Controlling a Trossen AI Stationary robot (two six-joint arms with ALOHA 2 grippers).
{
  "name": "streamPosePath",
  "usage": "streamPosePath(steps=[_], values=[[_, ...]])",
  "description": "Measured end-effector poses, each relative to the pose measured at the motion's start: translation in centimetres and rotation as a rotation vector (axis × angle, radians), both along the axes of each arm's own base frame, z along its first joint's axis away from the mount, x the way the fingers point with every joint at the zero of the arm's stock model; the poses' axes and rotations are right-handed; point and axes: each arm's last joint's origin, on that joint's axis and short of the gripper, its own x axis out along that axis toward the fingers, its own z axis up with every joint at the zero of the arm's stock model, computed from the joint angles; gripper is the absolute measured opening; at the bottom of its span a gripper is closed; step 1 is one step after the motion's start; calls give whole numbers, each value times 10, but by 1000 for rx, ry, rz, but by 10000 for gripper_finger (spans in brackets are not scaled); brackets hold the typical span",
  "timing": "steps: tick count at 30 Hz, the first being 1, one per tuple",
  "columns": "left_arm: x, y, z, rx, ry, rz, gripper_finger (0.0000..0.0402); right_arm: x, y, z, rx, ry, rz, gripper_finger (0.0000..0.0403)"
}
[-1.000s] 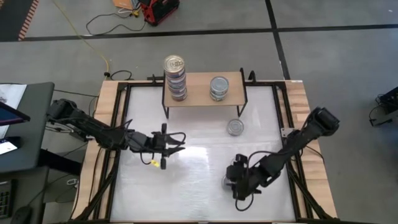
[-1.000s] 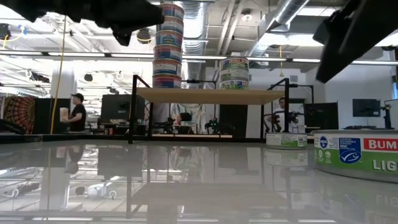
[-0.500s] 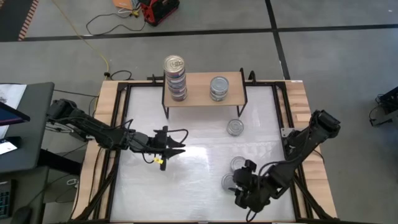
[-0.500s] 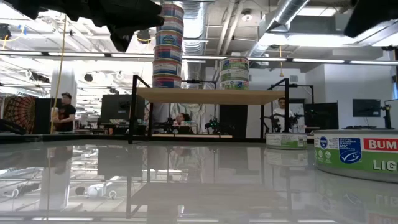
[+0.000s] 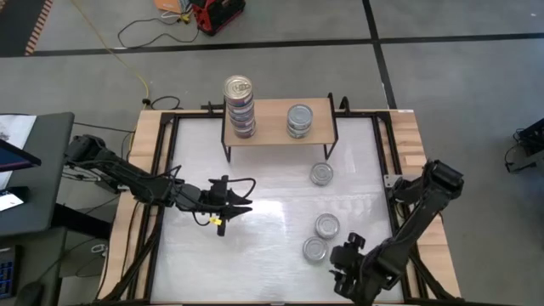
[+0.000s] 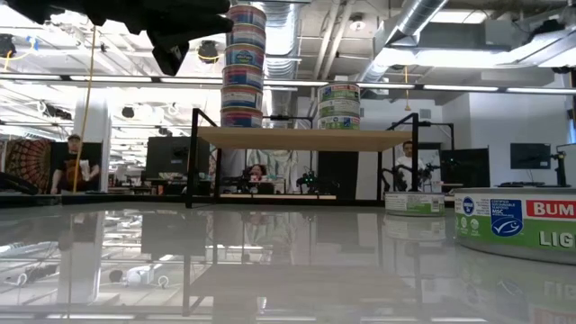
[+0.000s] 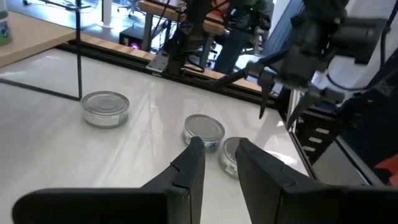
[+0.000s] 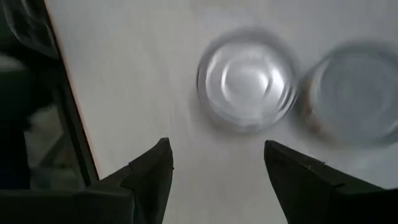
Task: Stack canned seafood by type on shelf
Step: Stack the green tuna can on top of the green tuna can
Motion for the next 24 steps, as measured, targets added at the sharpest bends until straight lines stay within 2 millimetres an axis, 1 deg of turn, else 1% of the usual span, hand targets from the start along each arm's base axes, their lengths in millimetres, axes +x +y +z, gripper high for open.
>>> streamPosePath(steps=[2,6,11,16,18,22,24], values=[[0,0,0,11,1,-17,86,3,2,-8,-11,24,-2,276],[0,-2,0,69,2,-33,86,13,4,-11,-52,34,-2,276],[0,1,0,124,2,-9,86,24,0,-14,-160,92,-11,276],[1,5,0,128,4,28,87,37,-5,-28,-195,146,21,276],[1,5,0,127,3,30,86,41,-8,-30,-205,157,42,276],[2,8,0,125,0,40,87,57,-14,-34,-204,137,87,276],[3,9,1,125,0,45,87,71,-20,-35,-194,109,111,276]])
